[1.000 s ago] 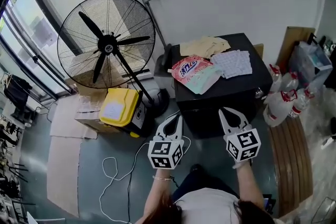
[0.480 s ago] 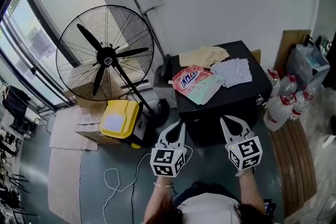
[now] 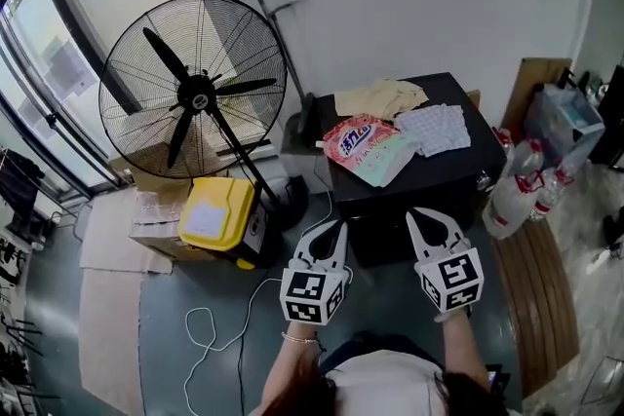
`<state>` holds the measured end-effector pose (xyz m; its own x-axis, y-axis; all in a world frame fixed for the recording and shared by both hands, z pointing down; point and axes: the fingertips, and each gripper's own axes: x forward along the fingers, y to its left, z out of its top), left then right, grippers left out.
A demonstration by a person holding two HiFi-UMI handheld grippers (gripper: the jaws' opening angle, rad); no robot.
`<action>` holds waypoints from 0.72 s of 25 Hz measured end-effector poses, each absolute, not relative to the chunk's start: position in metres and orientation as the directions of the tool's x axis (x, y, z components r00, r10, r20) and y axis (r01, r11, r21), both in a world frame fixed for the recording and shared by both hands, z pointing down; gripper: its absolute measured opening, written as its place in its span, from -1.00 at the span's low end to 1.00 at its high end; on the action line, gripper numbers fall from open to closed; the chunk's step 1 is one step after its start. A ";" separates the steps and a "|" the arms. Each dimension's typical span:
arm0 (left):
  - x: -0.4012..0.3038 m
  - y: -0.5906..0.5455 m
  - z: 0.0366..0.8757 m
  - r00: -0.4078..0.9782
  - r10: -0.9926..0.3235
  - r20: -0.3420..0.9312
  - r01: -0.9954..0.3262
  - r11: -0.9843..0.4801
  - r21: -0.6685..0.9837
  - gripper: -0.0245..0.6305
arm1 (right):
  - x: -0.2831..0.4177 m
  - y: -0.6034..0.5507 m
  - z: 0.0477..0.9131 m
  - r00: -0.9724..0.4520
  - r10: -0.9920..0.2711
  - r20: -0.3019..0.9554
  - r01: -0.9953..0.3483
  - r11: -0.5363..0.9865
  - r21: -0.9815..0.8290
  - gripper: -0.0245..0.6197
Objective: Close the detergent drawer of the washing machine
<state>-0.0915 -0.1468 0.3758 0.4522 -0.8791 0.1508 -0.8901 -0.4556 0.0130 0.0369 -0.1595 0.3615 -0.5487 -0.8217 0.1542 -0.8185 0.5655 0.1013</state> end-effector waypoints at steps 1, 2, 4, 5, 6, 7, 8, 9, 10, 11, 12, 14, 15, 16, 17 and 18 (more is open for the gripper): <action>-0.094 -0.146 0.375 0.455 -0.878 0.148 -0.889 -0.458 0.012 -0.87 | 0.035 -0.159 0.362 -0.545 -0.824 0.153 -0.821 0.561 0.101 -0.84; -0.096 -0.145 0.375 0.458 -0.877 0.145 -0.887 -0.461 0.012 -0.87 | 0.033 -0.159 0.362 -0.539 -0.829 0.152 -0.825 0.555 0.103 -0.84; -0.099 -0.145 0.376 0.460 -0.876 0.144 -0.886 -0.464 0.012 -0.87 | 0.031 -0.158 0.362 -0.523 -0.840 0.146 -0.835 0.539 0.108 -0.84; -0.100 -0.144 0.377 0.462 -0.875 0.145 -0.885 -0.465 0.014 -0.87 | 0.031 -0.157 0.362 -0.517 -0.844 0.145 -0.839 0.532 0.109 -0.84; -0.101 -0.143 0.378 0.465 -0.874 0.145 -0.884 -0.467 0.019 -0.87 | 0.031 -0.155 0.363 -0.511 -0.847 0.145 -0.843 0.527 0.110 -0.84; -0.101 -0.143 0.379 0.467 -0.872 0.144 -0.883 -0.469 0.025 -0.87 | 0.031 -0.154 0.363 -0.508 -0.849 0.145 -0.845 0.524 0.110 -0.84; -0.102 -0.142 0.380 0.469 -0.872 0.144 -0.882 -0.469 0.032 -0.87 | 0.031 -0.153 0.363 -0.505 -0.851 0.145 -0.846 0.521 0.109 -0.84; -0.102 -0.143 0.381 0.471 -0.870 0.144 -0.881 -0.471 0.038 -0.87 | 0.032 -0.153 0.363 -0.503 -0.852 0.143 -0.848 0.519 0.108 -0.84; -0.102 -0.143 0.382 0.475 -0.868 0.145 -0.879 -0.474 0.043 -0.87 | 0.032 -0.152 0.362 -0.502 -0.854 0.141 -0.849 0.517 0.107 -0.84; -0.101 -0.143 0.383 0.481 -0.865 0.147 -0.876 -0.479 0.047 -0.87 | 0.032 -0.152 0.362 -0.500 -0.855 0.139 -0.851 0.515 0.104 -0.84; -0.101 -0.143 0.384 0.485 -0.862 0.148 -0.874 -0.483 0.049 -0.87 | 0.033 -0.151 0.362 -0.499 -0.855 0.139 -0.853 0.513 0.099 -0.84; -0.102 -0.141 0.385 0.487 -0.860 0.152 -0.873 -0.485 0.051 -0.87 | 0.034 -0.148 0.364 -0.499 -0.855 0.144 -0.854 0.513 0.086 -0.84; -0.103 -0.141 0.385 0.486 -0.861 0.154 -0.874 -0.484 0.052 -0.87 | 0.034 -0.148 0.365 -0.499 -0.854 0.146 -0.855 0.513 0.082 -0.84; -0.105 -0.142 0.386 0.483 -0.861 0.156 -0.875 -0.481 0.054 -0.87 | 0.034 -0.147 0.366 -0.499 -0.854 0.148 -0.855 0.513 0.079 -0.84; -0.106 -0.142 0.387 0.481 -0.862 0.158 -0.876 -0.479 0.056 -0.87 | 0.034 -0.148 0.367 -0.498 -0.854 0.150 -0.855 0.513 0.077 -0.84; -0.106 -0.143 0.388 0.480 -0.863 0.160 -0.877 -0.477 0.058 -0.87 | 0.035 -0.148 0.367 -0.498 -0.854 0.152 -0.855 0.512 0.076 -0.84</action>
<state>-0.1061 -0.1429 0.3884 0.4800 -0.8626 0.1597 -0.8769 -0.4771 0.0585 0.0350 -0.1478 0.3673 -0.4978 -0.8539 0.1519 -0.8555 0.5122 0.0763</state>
